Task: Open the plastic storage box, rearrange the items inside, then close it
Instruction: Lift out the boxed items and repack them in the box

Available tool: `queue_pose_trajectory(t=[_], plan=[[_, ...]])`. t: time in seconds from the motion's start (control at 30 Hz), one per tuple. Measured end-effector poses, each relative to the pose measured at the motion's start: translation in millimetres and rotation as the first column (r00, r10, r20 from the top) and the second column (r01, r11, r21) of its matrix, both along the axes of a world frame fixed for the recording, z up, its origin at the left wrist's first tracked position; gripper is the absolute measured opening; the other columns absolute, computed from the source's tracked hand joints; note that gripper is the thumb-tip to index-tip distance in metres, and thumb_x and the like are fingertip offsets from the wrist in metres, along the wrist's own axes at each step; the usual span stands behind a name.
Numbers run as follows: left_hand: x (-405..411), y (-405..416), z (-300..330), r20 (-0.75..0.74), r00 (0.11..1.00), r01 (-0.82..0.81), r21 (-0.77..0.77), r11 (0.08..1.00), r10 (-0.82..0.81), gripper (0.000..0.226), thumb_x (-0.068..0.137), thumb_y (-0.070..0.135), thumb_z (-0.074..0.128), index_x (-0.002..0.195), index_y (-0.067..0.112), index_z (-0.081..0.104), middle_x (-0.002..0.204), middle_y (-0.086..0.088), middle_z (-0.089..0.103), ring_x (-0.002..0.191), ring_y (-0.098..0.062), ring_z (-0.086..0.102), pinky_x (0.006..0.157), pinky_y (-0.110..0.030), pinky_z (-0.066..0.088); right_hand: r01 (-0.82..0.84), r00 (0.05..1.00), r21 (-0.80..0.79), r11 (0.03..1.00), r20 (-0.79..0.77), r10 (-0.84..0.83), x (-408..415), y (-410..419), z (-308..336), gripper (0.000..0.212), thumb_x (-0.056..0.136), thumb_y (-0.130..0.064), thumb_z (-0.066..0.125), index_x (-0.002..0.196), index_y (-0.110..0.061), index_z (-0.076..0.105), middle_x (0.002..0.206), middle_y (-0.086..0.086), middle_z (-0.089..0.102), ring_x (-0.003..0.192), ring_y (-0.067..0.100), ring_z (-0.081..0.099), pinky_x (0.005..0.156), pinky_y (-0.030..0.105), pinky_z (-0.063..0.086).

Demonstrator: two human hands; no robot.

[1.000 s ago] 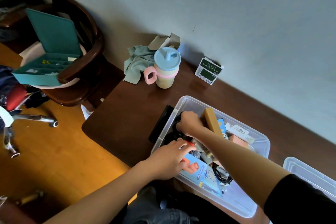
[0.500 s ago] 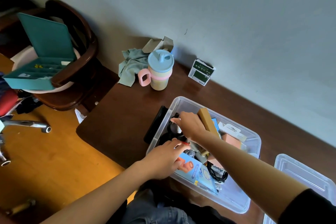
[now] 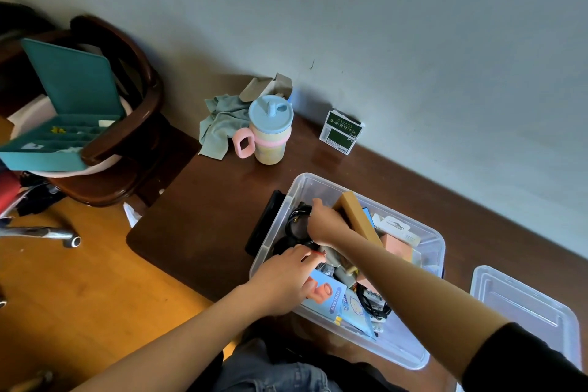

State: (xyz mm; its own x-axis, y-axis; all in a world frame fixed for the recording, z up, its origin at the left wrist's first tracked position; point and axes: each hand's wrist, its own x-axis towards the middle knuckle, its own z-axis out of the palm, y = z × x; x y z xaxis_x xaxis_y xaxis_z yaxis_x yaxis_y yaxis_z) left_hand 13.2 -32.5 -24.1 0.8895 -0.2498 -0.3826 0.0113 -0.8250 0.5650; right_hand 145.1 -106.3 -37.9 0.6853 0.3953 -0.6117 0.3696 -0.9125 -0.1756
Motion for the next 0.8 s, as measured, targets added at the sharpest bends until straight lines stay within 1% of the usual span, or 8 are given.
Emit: queue_pose_trajectory(t=[0.1,0.2,0.33,0.4,0.5,0.6,0.7,0.8], plan=[[0,0,0,-0.019,1.000,0.000,-0.006,1.000,-0.001,0.048,0.097,0.029,0.039,0.144,0.023,0.030,0.143,0.000,0.034,0.122,-0.021,0.039,0.094,-0.039,0.043,0.001,1.000,-0.071,0.997,0.010,-0.001,1,9,-7,0.031,0.093,-0.010,0.046,0.121,0.001,0.043,0.073,0.010,0.046,0.060,0.020,0.046,0.044,0.028,0.028],[-1,0,0,-0.023,1.000,-0.014,-0.014,1.000,0.013,0.048,0.097,0.029,0.040,0.144,0.024,0.030,0.143,0.001,0.034,0.124,-0.020,0.038,0.095,-0.040,0.042,-0.046,0.998,-0.088,0.995,0.045,0.050,3,11,-12,0.025,0.090,-0.007,0.049,0.115,-0.001,0.050,0.098,0.014,0.063,0.086,0.027,0.063,0.055,0.030,0.038],[-2,-1,-2,-0.007,0.999,-0.031,-0.014,0.999,0.031,0.047,0.097,0.030,0.040,0.143,0.025,0.030,0.143,0.001,0.033,0.123,-0.019,0.037,0.093,-0.037,0.043,-0.179,0.972,-0.181,0.967,0.121,0.202,6,14,-18,0.026,0.089,-0.006,0.052,0.114,-0.003,0.052,0.111,0.013,0.064,0.101,0.029,0.063,0.069,0.031,0.044],[-3,-1,-3,-0.001,0.999,-0.036,-0.017,0.999,0.036,0.047,0.097,0.031,0.040,0.143,0.026,0.030,0.142,0.001,0.034,0.121,-0.019,0.038,0.090,-0.036,0.043,-0.238,0.948,-0.194,0.952,0.165,0.271,6,17,-24,0.028,0.091,-0.007,0.050,0.118,-0.003,0.048,0.112,0.013,0.064,0.102,0.030,0.063,0.071,0.033,0.044],[-3,-2,-3,0.014,0.999,-0.046,-0.022,0.999,0.046,0.046,0.097,0.032,0.040,0.142,0.026,0.030,0.139,0.000,0.037,0.117,-0.019,0.040,0.086,-0.035,0.042,-0.337,0.897,-0.197,0.921,0.230,0.378,9,23,-33,0.030,0.094,-0.008,0.044,0.124,-0.007,0.045,0.108,0.011,0.067,0.099,0.029,0.064,0.067,0.033,0.044],[-3,-3,-4,0.020,0.999,-0.047,-0.010,0.999,0.047,0.046,0.097,0.032,0.040,0.142,0.024,0.031,0.138,-0.002,0.038,0.116,-0.020,0.040,0.085,-0.036,0.041,-0.426,0.808,-0.306,0.851,0.294,0.510,17,26,-41,0.030,0.096,-0.004,0.039,0.122,-0.009,0.054,0.110,0.007,0.068,0.102,0.027,0.065,0.073,0.031,0.049],[-2,-2,-3,0.014,0.999,-0.049,-0.013,0.999,0.050,0.045,0.097,0.030,0.040,0.141,0.023,0.033,0.135,-0.004,0.040,0.115,-0.022,0.040,0.085,-0.038,0.040,-0.472,0.762,-0.332,0.817,0.314,0.567,26,27,-48,0.035,0.094,0.000,0.039,0.126,-0.005,0.055,0.109,0.009,0.069,0.101,0.030,0.066,0.074,0.032,0.048],[0,0,-2,-0.002,0.998,-0.056,-0.036,0.998,0.056,0.044,0.096,0.028,0.042,0.139,0.022,0.036,0.133,-0.005,0.041,0.113,-0.023,0.041,0.087,-0.039,0.042,-0.533,0.707,-0.329,0.780,0.334,0.624,32,24,-54,0.038,0.092,0.002,0.041,0.128,0.000,0.052,0.104,0.010,0.070,0.095,0.031,0.067,0.067,0.031,0.045]])
